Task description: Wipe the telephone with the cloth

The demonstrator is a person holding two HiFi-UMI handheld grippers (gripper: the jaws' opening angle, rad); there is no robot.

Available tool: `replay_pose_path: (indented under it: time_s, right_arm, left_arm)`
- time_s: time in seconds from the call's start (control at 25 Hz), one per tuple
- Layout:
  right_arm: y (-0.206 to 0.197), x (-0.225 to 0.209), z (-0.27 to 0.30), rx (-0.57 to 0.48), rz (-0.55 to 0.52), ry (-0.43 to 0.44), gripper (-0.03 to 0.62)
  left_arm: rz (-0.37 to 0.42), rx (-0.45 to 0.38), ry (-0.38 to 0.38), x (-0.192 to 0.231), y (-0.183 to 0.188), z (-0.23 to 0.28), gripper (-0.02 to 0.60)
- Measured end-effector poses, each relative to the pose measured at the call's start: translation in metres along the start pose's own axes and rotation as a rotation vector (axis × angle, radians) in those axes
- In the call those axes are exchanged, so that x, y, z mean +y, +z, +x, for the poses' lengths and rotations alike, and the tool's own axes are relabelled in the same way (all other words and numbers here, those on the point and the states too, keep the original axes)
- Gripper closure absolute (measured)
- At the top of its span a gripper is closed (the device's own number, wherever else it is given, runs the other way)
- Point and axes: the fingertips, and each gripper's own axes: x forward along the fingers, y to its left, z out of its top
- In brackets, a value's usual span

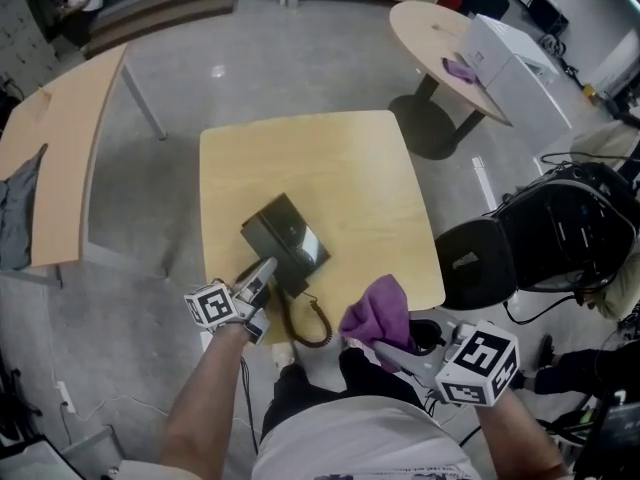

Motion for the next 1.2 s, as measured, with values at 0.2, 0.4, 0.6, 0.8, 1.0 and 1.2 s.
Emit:
replay_pose_path:
  time_s: [0.2, 0.4, 0.6, 0.8, 1.0, 1.2]
  right_arm:
    - [0.000, 0.001, 0.000, 0.018, 0.003, 0.005, 0.479]
    - [0.003, 0.003, 0.004, 0.028, 0.001, 0.012, 0.479]
    - [0.006, 0.001, 0.008, 0.032, -0.001, 0.013, 0.479]
    - [0.007, 0.002, 0.012, 0.039, -0.003, 0.026, 0.479]
    - [0.008, 0.001, 0.016, 0.041, -0.002, 0.035, 0.479]
    - [0.012, 0.005, 0.022, 0.036, -0.009, 0.061, 0.479]
  left_arm:
    - [-0.013, 0.003, 0.001, 0.009, -0.003, 0.005, 0.495]
    - [-0.022, 0.009, -0.031, 0.013, -0.003, 0.008, 0.495]
    - [-0.020, 0.000, -0.024, 0.016, 0.003, 0.013, 0.495]
    - [-0.039, -0.016, -0.047, 0.017, 0.003, 0.016, 0.495]
    - [-0.042, -0.009, -0.022, 0.018, 0.003, 0.015, 0.495]
    - [-0.037, -0.016, 0.025, 0.017, 0.002, 0.015, 0.494]
